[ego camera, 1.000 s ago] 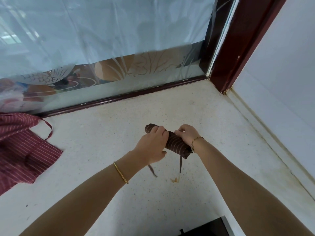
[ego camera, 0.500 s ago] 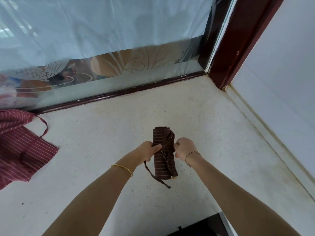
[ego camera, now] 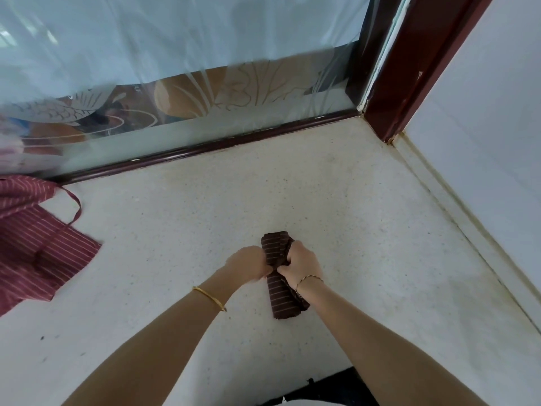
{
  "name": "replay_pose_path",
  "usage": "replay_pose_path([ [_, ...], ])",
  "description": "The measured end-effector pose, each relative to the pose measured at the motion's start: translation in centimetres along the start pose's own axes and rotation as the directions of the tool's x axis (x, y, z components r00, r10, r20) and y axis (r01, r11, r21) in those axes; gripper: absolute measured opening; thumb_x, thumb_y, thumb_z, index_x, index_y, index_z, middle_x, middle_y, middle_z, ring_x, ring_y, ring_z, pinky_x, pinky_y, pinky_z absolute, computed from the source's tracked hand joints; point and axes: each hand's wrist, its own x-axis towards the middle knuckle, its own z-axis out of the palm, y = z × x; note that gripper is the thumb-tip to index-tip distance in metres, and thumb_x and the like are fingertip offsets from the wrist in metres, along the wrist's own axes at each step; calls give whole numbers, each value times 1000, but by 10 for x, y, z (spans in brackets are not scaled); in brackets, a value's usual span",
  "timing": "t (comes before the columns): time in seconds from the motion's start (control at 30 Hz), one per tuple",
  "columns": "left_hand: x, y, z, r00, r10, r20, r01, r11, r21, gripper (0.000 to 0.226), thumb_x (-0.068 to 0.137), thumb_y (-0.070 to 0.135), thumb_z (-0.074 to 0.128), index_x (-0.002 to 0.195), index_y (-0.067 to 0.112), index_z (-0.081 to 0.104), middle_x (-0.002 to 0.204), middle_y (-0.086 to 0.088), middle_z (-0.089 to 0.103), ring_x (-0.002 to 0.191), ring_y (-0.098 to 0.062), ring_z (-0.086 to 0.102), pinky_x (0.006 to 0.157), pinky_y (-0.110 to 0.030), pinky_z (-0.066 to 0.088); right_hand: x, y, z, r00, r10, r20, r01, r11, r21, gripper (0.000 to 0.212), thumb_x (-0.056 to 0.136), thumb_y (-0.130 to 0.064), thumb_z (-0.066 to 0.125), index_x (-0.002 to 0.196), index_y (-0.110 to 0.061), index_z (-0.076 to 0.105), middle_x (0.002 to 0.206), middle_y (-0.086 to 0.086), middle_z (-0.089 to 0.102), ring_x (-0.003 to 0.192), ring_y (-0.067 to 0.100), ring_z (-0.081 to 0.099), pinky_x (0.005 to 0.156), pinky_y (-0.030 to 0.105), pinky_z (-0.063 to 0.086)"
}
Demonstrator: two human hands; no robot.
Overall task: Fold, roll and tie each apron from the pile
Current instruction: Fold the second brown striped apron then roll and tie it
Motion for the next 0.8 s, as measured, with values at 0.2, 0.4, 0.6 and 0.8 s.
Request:
replay_pose_path([
  [0.2,-11,15,1,972,148,-180,-208,900,-383,31,92,24,51,81,1,69,85,-14,66,81,-26,61,75,-36,49,-3,13,3,992,-111,-61,115,990,78,23,86,-18,62,90,-14,39,72,-5,48,67,15,48,58,26,42],
  [0.4,-2,22,7,998,37,-41,-55,648,-760,26,90,-1,39,89,7,64,64,4,53,60,-6,46,55,-8,39,-8,19,-3,989,-142,-33,146,952,269,41,85,-9,63,117,-13,37,83,-3,58,76,8,59,67,15,48],
  [0.6,13,19,13,952,295,-85,-306,882,-360,21,81,-7,46,73,3,63,63,2,55,55,-6,48,56,-16,35,-6,22,-18,996,-89,4,82,929,360,20,99,-25,43,107,-12,56,72,-2,64,74,8,59,67,14,40],
  [0.8,24,25,29,941,208,-266,-267,941,-209,17,86,19,63,83,2,66,85,-5,65,77,-17,59,68,-20,43,-2,12,-24,994,-62,-93,88,944,318,35,103,-28,34,108,-4,60,93,7,66,83,15,60,70,15,45],
])
